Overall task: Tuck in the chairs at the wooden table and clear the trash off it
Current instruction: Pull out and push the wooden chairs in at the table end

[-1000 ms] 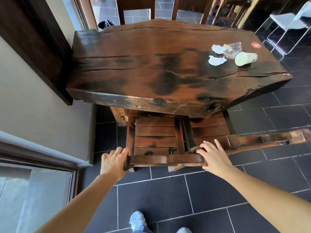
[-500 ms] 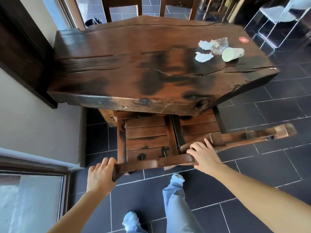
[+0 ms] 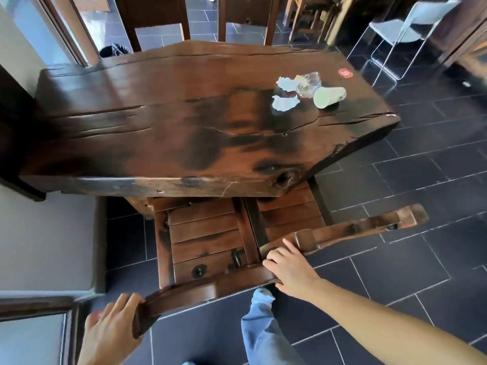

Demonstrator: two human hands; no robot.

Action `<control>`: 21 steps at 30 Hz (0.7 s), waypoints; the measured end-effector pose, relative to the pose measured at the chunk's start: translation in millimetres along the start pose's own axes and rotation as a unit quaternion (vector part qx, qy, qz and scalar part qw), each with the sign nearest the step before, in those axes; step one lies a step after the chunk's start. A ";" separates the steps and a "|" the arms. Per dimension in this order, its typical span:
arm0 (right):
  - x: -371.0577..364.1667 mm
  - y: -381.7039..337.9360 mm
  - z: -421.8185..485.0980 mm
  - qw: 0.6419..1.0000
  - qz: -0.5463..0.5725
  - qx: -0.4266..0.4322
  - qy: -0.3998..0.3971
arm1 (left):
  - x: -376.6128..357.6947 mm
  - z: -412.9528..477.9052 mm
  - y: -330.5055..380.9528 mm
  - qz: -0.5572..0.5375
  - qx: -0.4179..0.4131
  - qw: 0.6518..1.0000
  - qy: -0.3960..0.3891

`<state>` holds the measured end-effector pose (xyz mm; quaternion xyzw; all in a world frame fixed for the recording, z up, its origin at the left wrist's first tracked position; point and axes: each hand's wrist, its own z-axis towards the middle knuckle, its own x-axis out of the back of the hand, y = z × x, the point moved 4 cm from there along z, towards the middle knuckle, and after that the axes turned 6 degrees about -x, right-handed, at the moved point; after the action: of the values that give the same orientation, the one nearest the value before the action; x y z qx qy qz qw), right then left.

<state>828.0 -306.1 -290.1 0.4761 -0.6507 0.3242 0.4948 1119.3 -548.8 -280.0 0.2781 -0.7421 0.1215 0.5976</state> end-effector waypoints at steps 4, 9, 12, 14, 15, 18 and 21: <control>5.9 -4.4 -2.9 0.999 0.005 -0.023 -0.026 | -2.8 -3.0 -4.3 -0.005 0.026 0.998 -0.057; 12.2 -6.1 -8.0 0.995 0.075 -0.042 -0.044 | 11.4 -1.9 8.4 0.008 0.057 0.989 -0.135; 26.9 3.7 -14.9 0.984 0.169 -0.024 0.051 | 25.2 11.5 26.1 0.061 0.056 0.976 -0.203; 38.5 21.5 -17.1 0.976 0.186 -0.027 0.108 | 28.5 27.6 54.4 0.032 0.023 0.978 -0.205; 41.2 33.7 -18.1 0.972 0.194 -0.039 0.124 | 30.6 37.0 74.6 -0.002 0.005 0.982 -0.189; 39.5 76.8 -17.1 0.956 0.247 -0.102 0.121 | 33.5 70.6 151.3 -0.079 -0.060 0.985 -0.138; 22.5 123.1 -18.4 0.933 0.304 -0.187 0.046 | 32.1 101.2 228.6 -0.171 -0.086 0.972 -0.138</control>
<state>717.1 -254.9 -257.2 0.1387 -0.7901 0.3530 0.4816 904.7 -422.8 -240.5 0.3630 -0.7663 -0.0865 0.5230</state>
